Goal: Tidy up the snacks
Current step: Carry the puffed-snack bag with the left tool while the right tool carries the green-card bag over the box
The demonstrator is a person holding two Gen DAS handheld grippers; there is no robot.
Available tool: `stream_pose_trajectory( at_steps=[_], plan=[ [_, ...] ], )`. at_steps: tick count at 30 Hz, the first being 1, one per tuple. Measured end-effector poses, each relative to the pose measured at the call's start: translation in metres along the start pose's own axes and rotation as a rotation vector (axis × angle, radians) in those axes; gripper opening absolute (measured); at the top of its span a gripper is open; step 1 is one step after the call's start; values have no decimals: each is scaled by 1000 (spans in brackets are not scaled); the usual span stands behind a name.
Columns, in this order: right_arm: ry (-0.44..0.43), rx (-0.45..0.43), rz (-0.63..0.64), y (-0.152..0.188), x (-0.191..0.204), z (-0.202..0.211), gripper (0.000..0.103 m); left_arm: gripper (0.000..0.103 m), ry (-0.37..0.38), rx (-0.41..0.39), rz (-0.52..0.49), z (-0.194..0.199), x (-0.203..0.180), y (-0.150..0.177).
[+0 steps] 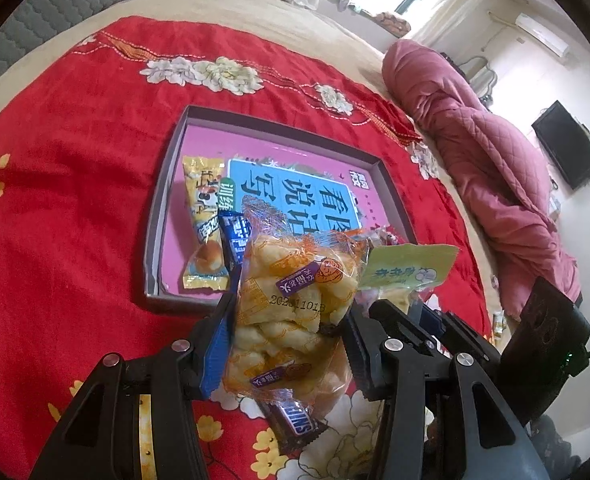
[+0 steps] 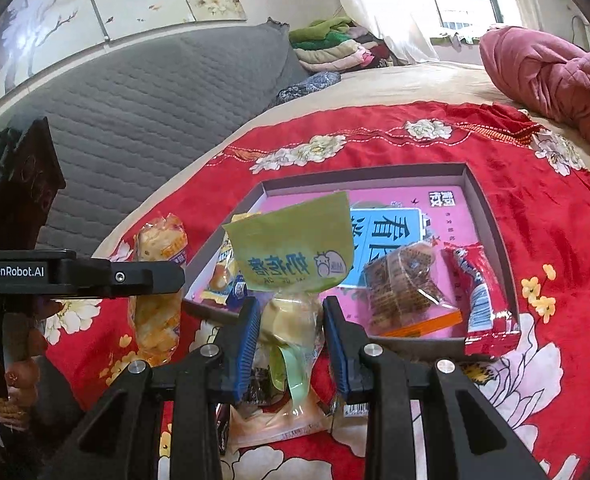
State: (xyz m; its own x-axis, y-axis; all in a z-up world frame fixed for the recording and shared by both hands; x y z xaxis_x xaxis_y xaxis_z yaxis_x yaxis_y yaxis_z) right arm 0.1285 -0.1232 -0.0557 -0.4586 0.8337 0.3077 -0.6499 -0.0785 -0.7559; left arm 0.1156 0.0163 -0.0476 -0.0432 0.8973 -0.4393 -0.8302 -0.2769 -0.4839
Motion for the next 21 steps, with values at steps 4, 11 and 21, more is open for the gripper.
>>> stream_pose_trajectory(
  at_steps=[4,11,21],
  plan=[
    [2,-12,-7,-3,-1,1,33,52,-3,-10,-4,1,-1,-3],
    [8,-25,-14,-8,-2,2,33,52,-5,-19,0,1,-3,-8],
    [13,-48,-33,-15,-6,3,33,52,-9,-33,-5,-2,-9,-20]
  ],
)
Point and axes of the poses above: each gripper's, at about its wrist camera, not at the fingertips, and z roughly against the way its jaws point, x to its left, y to its underside, the point moved 7 cm from there along -z, roughly the way its jaws point, and after that the axes turned 3 degrees about -x, right-handed, at the moved point
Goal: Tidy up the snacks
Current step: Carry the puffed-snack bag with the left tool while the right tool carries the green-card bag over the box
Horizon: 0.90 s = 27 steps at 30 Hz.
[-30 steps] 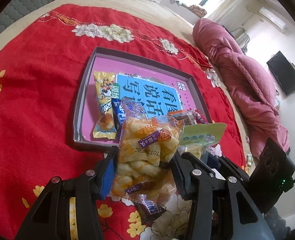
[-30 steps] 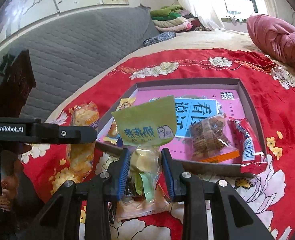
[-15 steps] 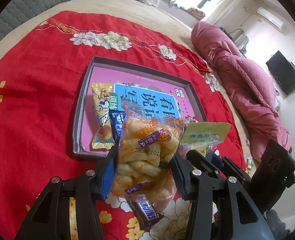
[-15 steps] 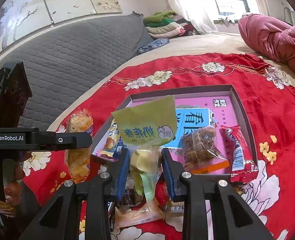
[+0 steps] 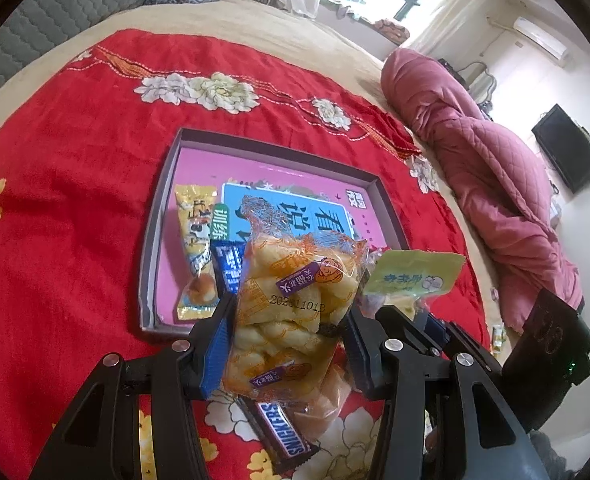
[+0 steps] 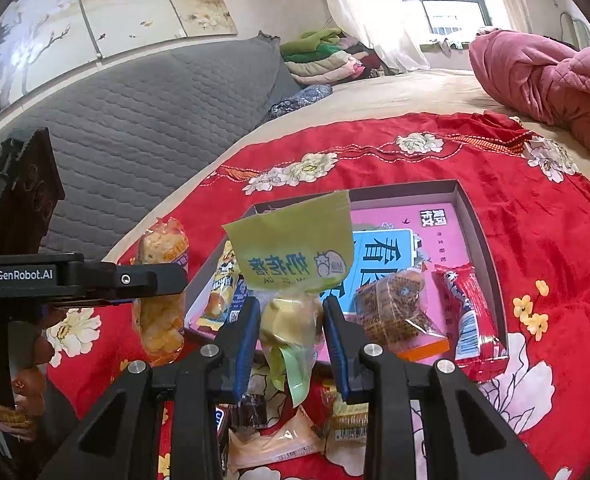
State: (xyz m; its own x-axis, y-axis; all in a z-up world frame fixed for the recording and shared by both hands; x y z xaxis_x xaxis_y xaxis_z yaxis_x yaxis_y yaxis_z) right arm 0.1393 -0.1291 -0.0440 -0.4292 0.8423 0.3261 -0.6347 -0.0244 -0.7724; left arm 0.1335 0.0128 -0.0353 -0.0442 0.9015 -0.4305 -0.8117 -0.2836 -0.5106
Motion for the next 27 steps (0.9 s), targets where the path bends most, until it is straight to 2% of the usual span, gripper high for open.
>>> stream_pose_trajectory(
  at_steps=[15,27],
  plan=[
    [29,-37,-45,-14,-18,1,33,52,-19,-34,29,-6,9,-24],
    [46,-52,-49,-24,-21,-8,33,52,-74,-26,31,-31,19,-30]
  ],
)
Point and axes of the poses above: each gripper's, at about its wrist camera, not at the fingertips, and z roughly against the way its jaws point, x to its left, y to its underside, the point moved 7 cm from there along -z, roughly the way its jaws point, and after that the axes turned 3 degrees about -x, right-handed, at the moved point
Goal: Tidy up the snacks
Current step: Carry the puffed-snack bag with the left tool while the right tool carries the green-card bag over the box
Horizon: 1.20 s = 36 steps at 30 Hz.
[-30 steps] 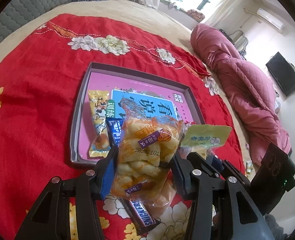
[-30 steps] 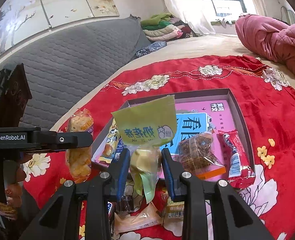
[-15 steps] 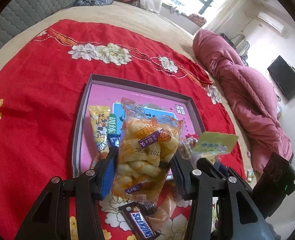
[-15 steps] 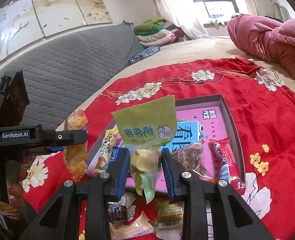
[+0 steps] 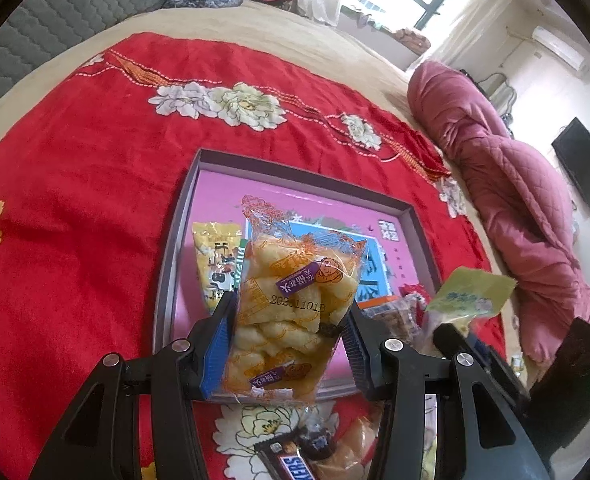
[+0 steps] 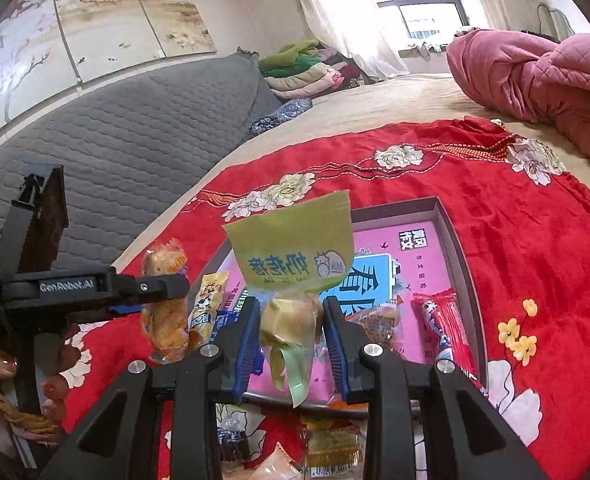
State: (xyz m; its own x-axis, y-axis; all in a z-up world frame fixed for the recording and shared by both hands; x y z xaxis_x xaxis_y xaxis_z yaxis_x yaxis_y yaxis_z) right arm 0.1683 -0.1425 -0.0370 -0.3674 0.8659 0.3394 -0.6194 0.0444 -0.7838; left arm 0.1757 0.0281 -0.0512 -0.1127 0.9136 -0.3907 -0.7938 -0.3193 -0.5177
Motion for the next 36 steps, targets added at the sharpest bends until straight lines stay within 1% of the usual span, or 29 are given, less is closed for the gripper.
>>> stream_pose_trajectory(
  at_steps=[5,13,28,36],
  plan=[
    [6,3,13,-1,2,-6,33,52,-27,9,-12,-8,2,5],
    [15,5,19,-1,2,-11,33,52,-66,-20,-24,-12,3,7],
    [24,20,-3,2,-6,-18,33,52,-72,-5,-35,-23,3,13],
    [26,45,-1,10,-5,-24,33,52,-68,-19,-35,-28,3,9]
  ],
)
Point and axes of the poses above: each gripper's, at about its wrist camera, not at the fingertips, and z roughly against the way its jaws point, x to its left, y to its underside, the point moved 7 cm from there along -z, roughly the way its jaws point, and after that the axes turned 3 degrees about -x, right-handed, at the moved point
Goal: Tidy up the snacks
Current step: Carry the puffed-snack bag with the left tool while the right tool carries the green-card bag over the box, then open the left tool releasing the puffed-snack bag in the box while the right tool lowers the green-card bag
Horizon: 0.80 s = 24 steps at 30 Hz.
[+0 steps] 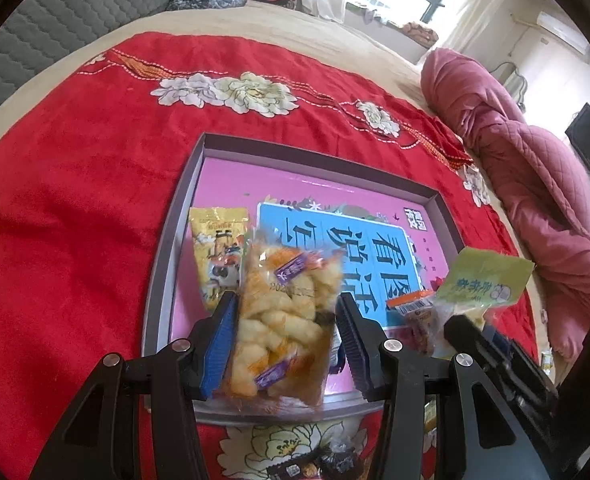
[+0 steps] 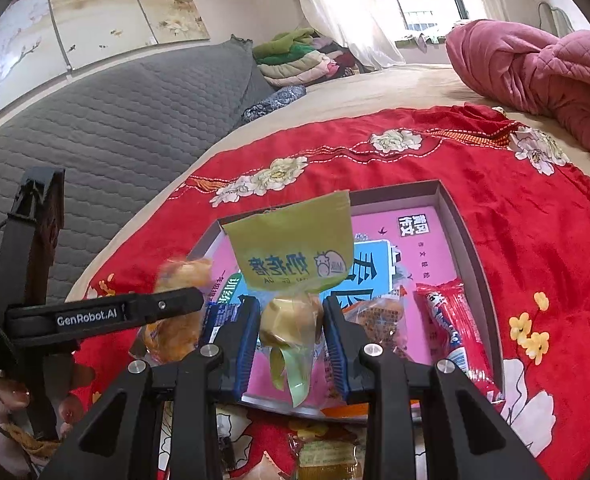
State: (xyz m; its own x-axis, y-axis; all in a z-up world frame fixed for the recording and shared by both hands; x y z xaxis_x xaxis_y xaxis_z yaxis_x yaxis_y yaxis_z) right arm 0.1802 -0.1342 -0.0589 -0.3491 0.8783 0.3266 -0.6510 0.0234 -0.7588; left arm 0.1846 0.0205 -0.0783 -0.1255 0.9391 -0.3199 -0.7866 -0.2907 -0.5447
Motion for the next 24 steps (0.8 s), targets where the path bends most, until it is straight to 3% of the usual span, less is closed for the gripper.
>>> stream_pose_trajectory(
  at_steps=[24],
  plan=[
    [2,72,6,15,2,-19,33,52,-32,13,2,1,10,6]
  ],
)
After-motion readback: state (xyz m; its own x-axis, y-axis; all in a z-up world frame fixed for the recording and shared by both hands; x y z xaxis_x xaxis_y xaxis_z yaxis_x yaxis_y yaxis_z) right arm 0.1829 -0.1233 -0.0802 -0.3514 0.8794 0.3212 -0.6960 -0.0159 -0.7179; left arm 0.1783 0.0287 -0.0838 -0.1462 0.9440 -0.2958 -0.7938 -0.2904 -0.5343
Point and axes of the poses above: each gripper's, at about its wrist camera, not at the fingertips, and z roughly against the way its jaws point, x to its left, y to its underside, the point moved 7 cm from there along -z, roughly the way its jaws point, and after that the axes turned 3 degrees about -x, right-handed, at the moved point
